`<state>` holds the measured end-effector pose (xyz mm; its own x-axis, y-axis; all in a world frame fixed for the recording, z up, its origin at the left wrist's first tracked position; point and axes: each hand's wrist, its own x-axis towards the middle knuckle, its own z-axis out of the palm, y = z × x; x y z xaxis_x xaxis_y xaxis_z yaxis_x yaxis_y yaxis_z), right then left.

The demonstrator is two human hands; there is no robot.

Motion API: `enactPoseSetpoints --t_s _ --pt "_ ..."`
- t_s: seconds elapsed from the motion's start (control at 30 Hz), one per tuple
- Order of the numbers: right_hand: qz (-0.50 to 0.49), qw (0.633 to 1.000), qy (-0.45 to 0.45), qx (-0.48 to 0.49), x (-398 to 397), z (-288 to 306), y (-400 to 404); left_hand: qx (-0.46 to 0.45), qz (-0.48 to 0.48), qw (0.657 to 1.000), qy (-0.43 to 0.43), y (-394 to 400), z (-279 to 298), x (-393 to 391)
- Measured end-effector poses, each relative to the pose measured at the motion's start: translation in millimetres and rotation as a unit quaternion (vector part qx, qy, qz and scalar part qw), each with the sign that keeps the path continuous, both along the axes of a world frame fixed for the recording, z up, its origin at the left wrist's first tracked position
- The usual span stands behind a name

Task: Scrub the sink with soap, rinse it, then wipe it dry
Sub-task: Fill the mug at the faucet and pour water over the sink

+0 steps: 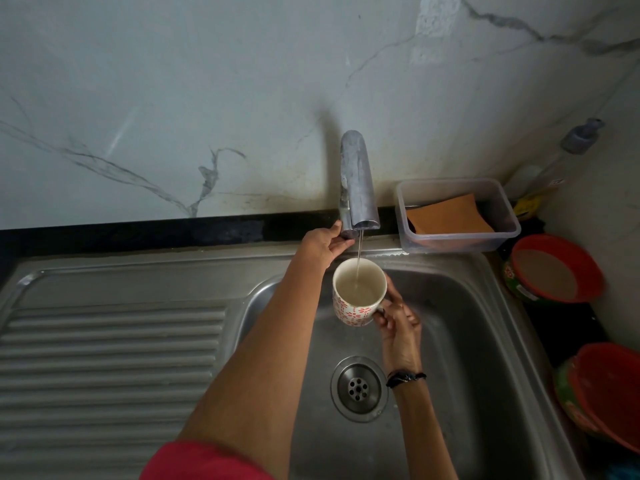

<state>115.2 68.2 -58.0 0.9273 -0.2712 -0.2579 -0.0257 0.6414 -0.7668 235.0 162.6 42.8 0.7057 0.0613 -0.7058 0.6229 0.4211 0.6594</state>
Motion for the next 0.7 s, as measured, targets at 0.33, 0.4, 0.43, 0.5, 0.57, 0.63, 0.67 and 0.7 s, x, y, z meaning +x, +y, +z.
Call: enactPoseSetpoints --t_s 0.33,0.4,0.43,0.5,0.57,0.63,0.67,0.7 --pt "0.007 1.000 -0.004 -0.018 0.7 3.4 -1.2 0.028 -0.021 0.999 -0.005 -1.1 -1.7 1.4" --pt "0.009 1.000 -0.008 -0.017 -0.6 2.6 -0.1 0.031 -0.024 0.999 -0.006 -0.8 -1.9 1.5" --pt "0.009 1.000 -0.012 -0.017 -0.7 3.4 0.1 0.033 -0.026 0.999 -0.007 -0.6 -2.0 1.5" --pt "0.007 1.000 -0.014 -0.012 -0.8 4.1 0.7 0.034 -0.027 0.999 -0.008 -0.4 -2.0 1.1" --pt "0.008 1.000 -0.010 -0.013 -0.6 4.7 1.5 0.035 -0.027 0.999 -0.007 -0.1 -2.2 0.9" --pt "0.007 1.000 -0.010 -0.011 -0.8 5.2 2.8 0.034 -0.027 0.999 -0.006 0.1 -2.3 0.8" --pt "0.005 1.000 -0.010 -0.008 -0.8 6.0 3.2 0.033 -0.026 0.999 -0.007 0.2 -2.5 1.1" --pt "0.004 1.000 -0.011 -0.005 -1.1 6.9 3.4 0.033 -0.025 0.999 -0.007 0.2 -2.9 1.2"
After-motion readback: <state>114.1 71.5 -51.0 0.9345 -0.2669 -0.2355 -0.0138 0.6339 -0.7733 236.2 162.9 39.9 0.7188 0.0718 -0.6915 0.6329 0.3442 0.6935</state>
